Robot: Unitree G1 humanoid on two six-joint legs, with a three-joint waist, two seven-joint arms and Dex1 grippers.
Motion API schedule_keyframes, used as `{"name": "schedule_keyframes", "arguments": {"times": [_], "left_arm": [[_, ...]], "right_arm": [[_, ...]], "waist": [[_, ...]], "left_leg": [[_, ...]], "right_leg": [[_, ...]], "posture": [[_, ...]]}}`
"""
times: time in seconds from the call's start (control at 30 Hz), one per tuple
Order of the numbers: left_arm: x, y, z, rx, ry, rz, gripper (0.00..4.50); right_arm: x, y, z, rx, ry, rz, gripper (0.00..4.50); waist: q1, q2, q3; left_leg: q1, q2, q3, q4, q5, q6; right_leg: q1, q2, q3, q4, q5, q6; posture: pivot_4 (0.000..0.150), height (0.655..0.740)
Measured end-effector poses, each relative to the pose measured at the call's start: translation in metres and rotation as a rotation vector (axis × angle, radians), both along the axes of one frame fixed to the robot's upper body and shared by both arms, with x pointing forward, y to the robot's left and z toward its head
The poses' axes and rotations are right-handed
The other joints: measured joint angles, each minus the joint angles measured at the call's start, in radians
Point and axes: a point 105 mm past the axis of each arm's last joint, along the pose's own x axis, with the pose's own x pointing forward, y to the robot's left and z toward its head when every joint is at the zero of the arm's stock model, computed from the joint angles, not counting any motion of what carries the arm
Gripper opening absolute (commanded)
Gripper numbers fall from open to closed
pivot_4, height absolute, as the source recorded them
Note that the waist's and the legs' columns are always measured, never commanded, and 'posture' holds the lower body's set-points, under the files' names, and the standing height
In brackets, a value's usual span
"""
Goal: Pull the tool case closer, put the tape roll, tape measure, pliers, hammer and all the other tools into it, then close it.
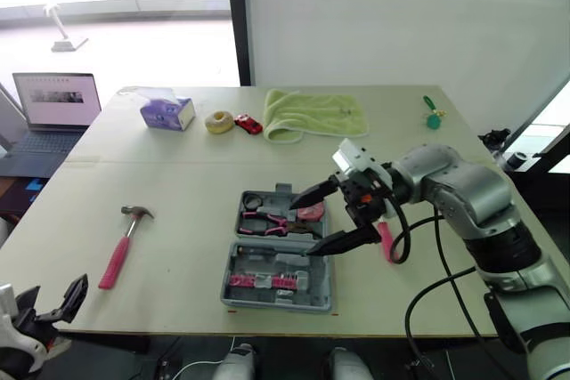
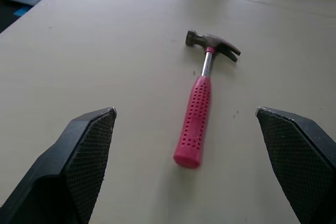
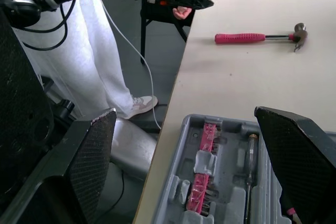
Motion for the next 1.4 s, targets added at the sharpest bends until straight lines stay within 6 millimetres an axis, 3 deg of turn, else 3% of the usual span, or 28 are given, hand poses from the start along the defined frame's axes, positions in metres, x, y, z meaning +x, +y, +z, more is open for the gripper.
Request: {"name": "schedule_keyframes", "arguments": {"times": [0.2, 0.43, 0.5, 0.7, 0.8, 1.03, 1.13, 1.33, 1.37, 1.4], "left_arm": [[0.071, 0.016, 0.000, 0.074, 0.090, -0.097, 4.50], [0.125, -0.004, -0.018, 0.075, 0.121, -0.228, 4.50], [0.136, -0.001, -0.024, 0.060, 0.122, -0.211, 4.50], [0.150, 0.002, -0.038, 0.073, 0.159, -0.207, 4.50], [0.147, -0.001, -0.051, 0.073, 0.182, -0.216, 4.50], [0.140, 0.003, -0.051, 0.083, 0.194, -0.235, 4.50], [0.137, 0.006, -0.051, 0.080, 0.210, -0.246, 3.68], [0.130, 0.010, -0.053, 0.087, 0.229, -0.238, 0.56], [0.131, 0.009, -0.054, 0.086, 0.220, -0.237, 0.20], [0.132, 0.009, -0.054, 0.086, 0.212, -0.236, 0.21]], "right_arm": [[-0.003, -0.003, -0.006, -0.013, -0.015, -0.094, 4.44], [0.002, -0.006, -0.006, -0.013, -0.060, -0.215, 4.44], [0.001, -0.006, -0.004, 0.010, -0.069, -0.240, 4.44], [-0.004, -0.011, -0.012, 0.023, -0.047, -0.281, 4.44], [-0.003, -0.016, -0.011, 0.019, -0.058, -0.315, 4.44], [-0.003, -0.017, -0.012, 0.019, -0.056, -0.333, 4.44], [-0.002, -0.017, -0.013, 0.018, -0.058, -0.336, 4.50], [0.000, -0.016, -0.018, 0.004, -0.058, -0.328, 4.50], [0.001, -0.016, -0.018, 0.001, -0.063, -0.329, 4.50], [0.003, -0.016, -0.017, -0.007, -0.075, -0.330, 4.50]], "waist": [[0.003, 0.000, 0.000], [-0.009, 0.000, 0.000], [-0.016, -0.001, 0.000], [-0.025, -0.001, 0.000], [-0.023, -0.001, 0.000], [-0.023, -0.001, 0.000], [-0.021, -0.001, 0.000], [-0.021, -0.001, 0.000], [-0.020, 0.000, -0.001], [-0.019, 0.000, -0.001]], "left_leg": [[0.000, 0.002, -0.001, 0.000, 0.000, -0.001], [0.001, 0.005, 0.000, 0.000, -0.001, -0.004], [0.001, 0.005, -0.001, 0.000, -0.001, -0.004], [0.001, 0.005, 0.000, 0.000, -0.001, -0.004], [0.001, 0.005, 0.000, 0.000, -0.001, -0.004], [0.001, 0.005, -0.001, 0.000, -0.001, -0.004], [0.001, 0.005, -0.001, 0.000, -0.001, -0.004], [0.001, 0.005, -0.001, 0.000, -0.001, -0.004], [0.001, 0.005, 0.000, 0.000, -0.001, -0.004], [0.001, 0.005, 0.000, 0.000, -0.001, -0.004]], "right_leg": [[0.000, 0.006, 0.001, 0.000, 0.003, 0.001], [-0.002, 0.009, 0.002, 0.001, 0.005, 0.002], [-0.002, 0.009, 0.002, 0.001, 0.006, 0.002], [-0.002, 0.009, 0.002, 0.002, 0.007, 0.003], [-0.002, 0.009, 0.002, 0.002, 0.007, 0.003], [-0.002, 0.009, 0.002, 0.002, 0.007, 0.003], [-0.002, 0.009, 0.002, 0.002, 0.007, 0.003], [-0.002, 0.009, 0.002, 0.002, 0.007, 0.003], [-0.001, 0.009, 0.002, 0.002, 0.007, 0.003], [-0.001, 0.009, 0.002, 0.002, 0.007, 0.003]], "posture": [[0.150, 0.7400], [0.150, 0.7400], [0.150, 0.7400], [0.150, 0.7400], [0.150, 0.7400], [0.150, 0.7400], [0.150, 0.7400], [0.150, 0.7400], [0.150, 0.7400], [0.150, 0.7400]]}}
